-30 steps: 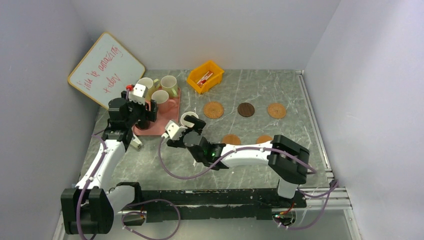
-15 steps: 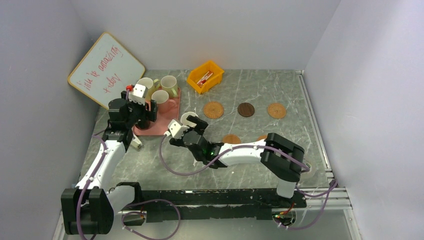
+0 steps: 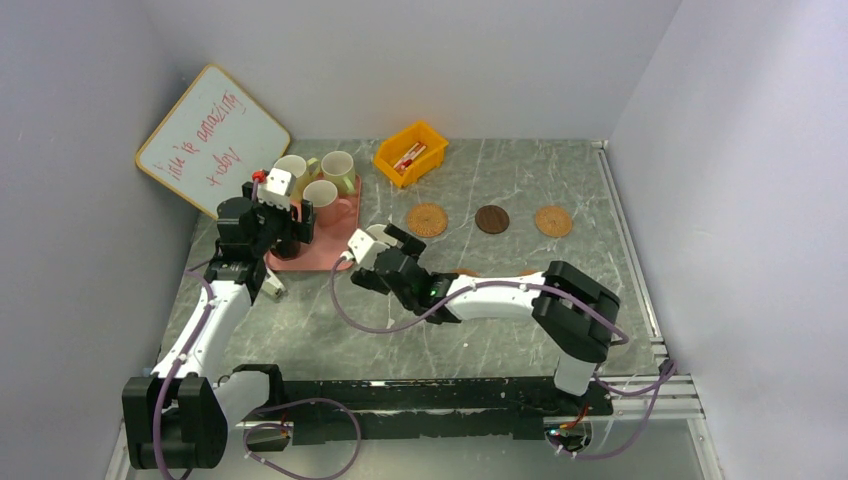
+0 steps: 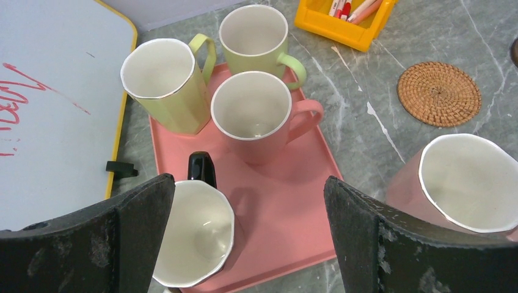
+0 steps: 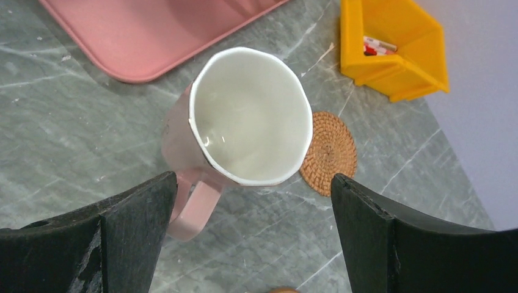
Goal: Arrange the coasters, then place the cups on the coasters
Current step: Pick up the cup at the center of the board.
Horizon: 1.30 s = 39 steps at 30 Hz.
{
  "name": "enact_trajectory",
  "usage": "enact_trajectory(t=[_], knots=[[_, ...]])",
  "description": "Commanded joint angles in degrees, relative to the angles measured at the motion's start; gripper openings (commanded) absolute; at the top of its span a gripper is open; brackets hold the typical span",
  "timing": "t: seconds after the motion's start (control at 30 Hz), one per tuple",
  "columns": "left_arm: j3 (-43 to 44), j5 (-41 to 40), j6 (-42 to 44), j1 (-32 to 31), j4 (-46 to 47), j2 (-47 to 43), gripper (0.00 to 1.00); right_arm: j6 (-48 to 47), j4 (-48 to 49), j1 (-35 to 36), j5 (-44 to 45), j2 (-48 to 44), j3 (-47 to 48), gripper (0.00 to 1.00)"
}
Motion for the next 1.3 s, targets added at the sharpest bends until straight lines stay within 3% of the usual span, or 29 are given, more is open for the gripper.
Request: enact_trajectory(t=[0.0, 0.27, 0.47, 0.7, 1.27], knots=[[-0.51, 1.34, -0.62, 0.29, 2.48, -1.06, 0.97, 5.00, -4.86, -2.81, -5.61, -3.33, 1.98, 1.00], [-0.62, 1.36, -0.56, 0.29, 2.47, -1.37, 0.97, 7.59, -5.98, -5.55, -9.07, -4.41, 2.00, 0.99], [-0.71, 1.40, -0.57, 0.29, 2.63, -1.47, 0.97, 10.62, -8.00, -8.88, -16.99, -6.39, 1.75, 0.85], [-0.79, 1.46, -0.61, 0.29, 2.72, -1.57, 0.97, 12.71, -7.37, -10.85, -23.04, -7.13, 0.65, 0.78], [-0.97, 2.00, -0.65, 0.29, 2.75, -2.04, 0.97, 13.73, -8.66, -11.74, -24.83, -3.36, 1.73, 0.64]])
